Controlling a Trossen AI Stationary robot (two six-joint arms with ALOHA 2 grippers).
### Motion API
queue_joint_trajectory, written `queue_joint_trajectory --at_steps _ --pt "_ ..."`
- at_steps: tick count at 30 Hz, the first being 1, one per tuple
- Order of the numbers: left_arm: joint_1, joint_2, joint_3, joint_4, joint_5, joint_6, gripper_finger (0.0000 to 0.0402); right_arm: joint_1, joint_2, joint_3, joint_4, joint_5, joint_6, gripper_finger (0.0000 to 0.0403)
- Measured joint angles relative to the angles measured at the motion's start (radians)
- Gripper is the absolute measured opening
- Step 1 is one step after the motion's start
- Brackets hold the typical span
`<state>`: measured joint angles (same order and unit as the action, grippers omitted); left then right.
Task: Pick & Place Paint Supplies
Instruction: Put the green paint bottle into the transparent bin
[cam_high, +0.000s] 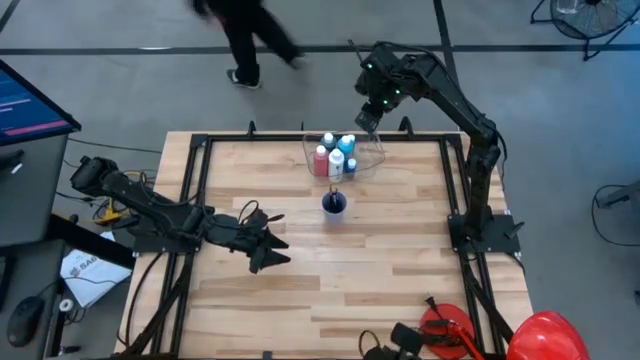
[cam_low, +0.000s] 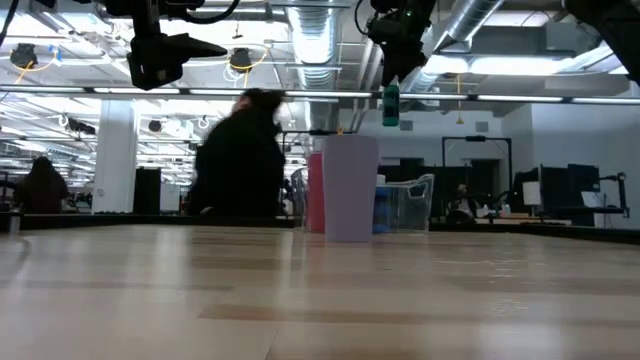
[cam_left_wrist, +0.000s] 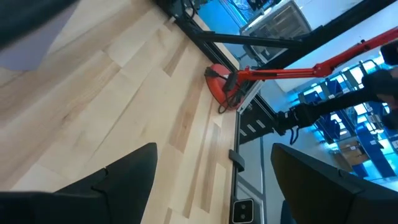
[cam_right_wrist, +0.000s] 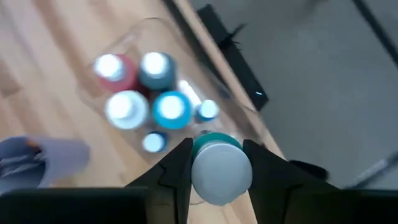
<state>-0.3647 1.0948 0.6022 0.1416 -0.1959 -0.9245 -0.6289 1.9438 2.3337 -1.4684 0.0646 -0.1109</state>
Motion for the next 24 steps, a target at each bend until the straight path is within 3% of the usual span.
queue_joint_trajectory --at_steps 5,12,24 --pt "0.024 0.0 0.0 0.0 0.0 0.001 0.0308 0.026 0.0 -0.039 -0.001 -0.061 -0.062 0.0113" --pt "0.041 0.0 0.0 0.0 0.001 0.002 0.0308 0.032 -0.009 -0.256 0.026 -0.064 -0.106 0.0116" --pt "0.079 0.0 0.0 -0.002 0.002 0.006 0.0308 -0.001 -0.171 -0.633 0.361 -0.068 -0.091 0.0118"
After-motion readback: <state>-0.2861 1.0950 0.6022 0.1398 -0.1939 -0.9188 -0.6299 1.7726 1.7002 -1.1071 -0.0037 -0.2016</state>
